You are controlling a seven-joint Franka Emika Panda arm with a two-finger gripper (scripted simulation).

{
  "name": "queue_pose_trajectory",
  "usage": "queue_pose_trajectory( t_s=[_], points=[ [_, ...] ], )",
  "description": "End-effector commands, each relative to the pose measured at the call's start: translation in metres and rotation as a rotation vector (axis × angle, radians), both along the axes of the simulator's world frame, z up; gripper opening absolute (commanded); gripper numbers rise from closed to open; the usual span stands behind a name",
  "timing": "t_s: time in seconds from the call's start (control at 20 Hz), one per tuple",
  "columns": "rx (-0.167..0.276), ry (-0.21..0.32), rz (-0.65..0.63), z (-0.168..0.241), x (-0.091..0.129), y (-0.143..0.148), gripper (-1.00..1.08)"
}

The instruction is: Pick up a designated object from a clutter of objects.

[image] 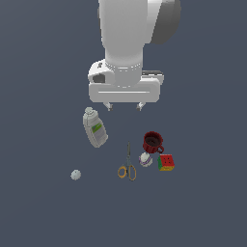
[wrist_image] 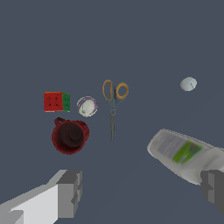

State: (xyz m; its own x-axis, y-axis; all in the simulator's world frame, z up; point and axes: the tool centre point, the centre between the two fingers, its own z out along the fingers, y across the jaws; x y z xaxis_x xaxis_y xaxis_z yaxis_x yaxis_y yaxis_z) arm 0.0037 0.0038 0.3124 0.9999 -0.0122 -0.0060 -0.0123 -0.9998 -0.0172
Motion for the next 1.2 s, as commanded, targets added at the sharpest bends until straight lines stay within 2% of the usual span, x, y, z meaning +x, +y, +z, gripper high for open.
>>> queue_pose_trajectory(
  t_s=[0.0, 0.3, 0.65, 0.9, 1.15],
  points=[
    [0.000, 0.000, 0.000, 0.000, 0.000, 0.000, 0.28],
    [0.002, -0.008, 0.038, 0.001, 0.002, 0.017, 0.28],
    [-0.007, 0.003, 0.066, -0.003, 0.003, 0.020, 0.28],
    [-0.035, 0.039, 0.153, -0.016, 0.007, 0.029, 0.28],
    [-0.083, 0.102, 0.301, -0.038, 0.013, 0.045, 0.28]
  ],
)
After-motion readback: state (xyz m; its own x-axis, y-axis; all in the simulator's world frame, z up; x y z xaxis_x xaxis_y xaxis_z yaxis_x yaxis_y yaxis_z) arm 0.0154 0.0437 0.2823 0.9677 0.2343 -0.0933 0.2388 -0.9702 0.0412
